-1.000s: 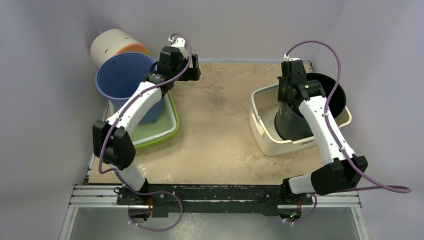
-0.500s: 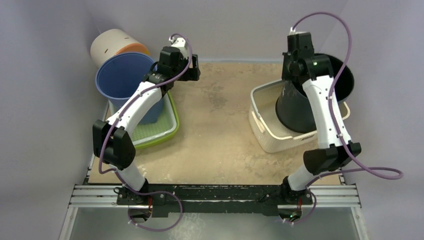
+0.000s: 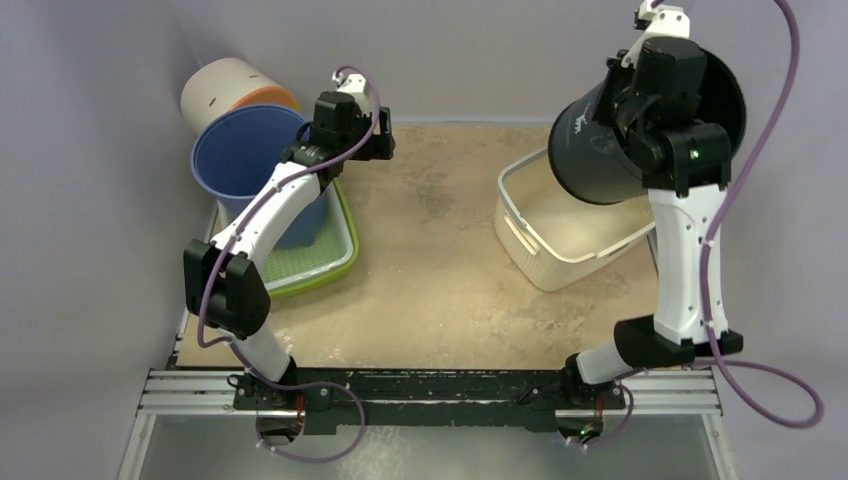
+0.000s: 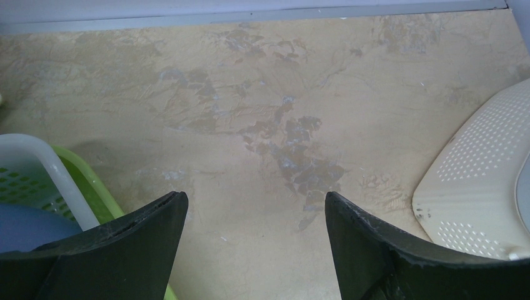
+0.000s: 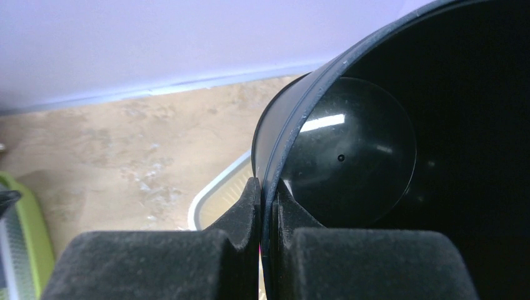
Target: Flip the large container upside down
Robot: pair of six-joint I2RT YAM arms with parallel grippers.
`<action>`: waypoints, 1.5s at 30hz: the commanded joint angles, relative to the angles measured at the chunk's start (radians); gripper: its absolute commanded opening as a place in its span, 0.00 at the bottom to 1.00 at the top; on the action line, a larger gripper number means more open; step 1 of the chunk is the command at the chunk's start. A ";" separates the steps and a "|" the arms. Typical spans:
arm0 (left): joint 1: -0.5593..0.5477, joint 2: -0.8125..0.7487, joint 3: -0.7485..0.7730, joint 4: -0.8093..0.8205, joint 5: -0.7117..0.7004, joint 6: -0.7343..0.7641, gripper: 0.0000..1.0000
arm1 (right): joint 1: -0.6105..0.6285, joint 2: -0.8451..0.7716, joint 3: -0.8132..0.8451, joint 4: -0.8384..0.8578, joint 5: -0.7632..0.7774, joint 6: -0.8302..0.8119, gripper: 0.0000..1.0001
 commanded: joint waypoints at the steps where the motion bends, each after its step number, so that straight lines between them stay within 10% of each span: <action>1: 0.008 -0.030 0.024 0.027 0.012 0.008 0.80 | 0.000 -0.142 -0.042 0.404 -0.089 -0.080 0.00; 13: 0.011 -0.083 0.018 0.032 -0.042 -0.003 0.80 | 0.000 -0.347 -0.461 1.083 -0.391 0.014 0.00; 45: 0.011 -0.269 -0.064 0.094 -0.227 -0.061 0.79 | -0.001 0.340 -0.445 1.783 -1.131 0.718 0.00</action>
